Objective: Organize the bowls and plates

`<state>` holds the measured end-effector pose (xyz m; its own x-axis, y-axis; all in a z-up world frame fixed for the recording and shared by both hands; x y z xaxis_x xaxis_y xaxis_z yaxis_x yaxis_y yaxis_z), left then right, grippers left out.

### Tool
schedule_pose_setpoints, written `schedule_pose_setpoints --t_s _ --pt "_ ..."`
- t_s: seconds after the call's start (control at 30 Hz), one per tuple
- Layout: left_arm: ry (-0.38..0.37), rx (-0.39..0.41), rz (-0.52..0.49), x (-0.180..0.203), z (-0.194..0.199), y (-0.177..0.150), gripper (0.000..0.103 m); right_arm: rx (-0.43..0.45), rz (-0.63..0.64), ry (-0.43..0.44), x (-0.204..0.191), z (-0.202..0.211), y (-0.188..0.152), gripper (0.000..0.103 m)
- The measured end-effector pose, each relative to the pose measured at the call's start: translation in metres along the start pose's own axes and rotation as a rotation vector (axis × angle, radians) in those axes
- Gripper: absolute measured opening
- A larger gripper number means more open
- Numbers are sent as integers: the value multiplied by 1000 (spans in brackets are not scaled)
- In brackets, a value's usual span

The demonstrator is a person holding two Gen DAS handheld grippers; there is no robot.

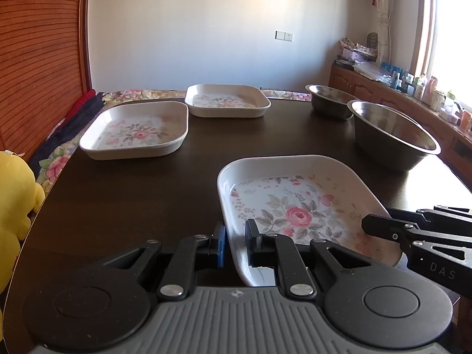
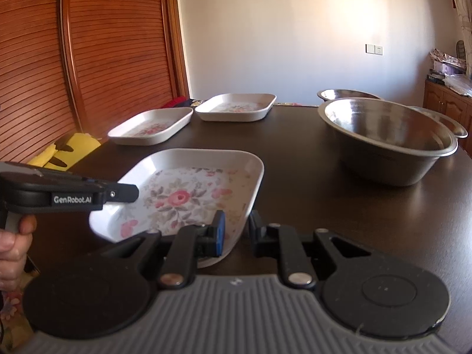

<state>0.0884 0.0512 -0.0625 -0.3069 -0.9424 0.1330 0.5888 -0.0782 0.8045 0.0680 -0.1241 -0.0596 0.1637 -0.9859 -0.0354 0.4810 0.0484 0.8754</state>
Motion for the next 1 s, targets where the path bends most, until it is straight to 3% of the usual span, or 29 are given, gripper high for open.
schedule_pose_setpoints --t_s 0.37,0.5,0.83,1.0 --pt "-10 -6 20 -2 0 0 15 7 -2 3 1 1 0 20" --pt "1 -4 18 -2 1 0 20 36 7 -8 1 7 2 20" --pt "21 44 10 -3 13 8 47 78 -5 -8 5 14 14 20" --pt "31 78 -7 -2 20 17 62 95 -3 -5 6 18 21 25"
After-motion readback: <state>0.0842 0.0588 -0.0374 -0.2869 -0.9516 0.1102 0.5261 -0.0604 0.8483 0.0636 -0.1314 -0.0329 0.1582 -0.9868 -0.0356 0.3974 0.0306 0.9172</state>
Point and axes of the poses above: each gripper's, at about its wrist camera, not at the fingertips, and z roughly against the way its jaws point, x to its right, y to its top, the point moved 1 cm from there along -z, roughly the way its jaws point, and after that the axes turned 7 degrees about -y, right-handed, at the moved point
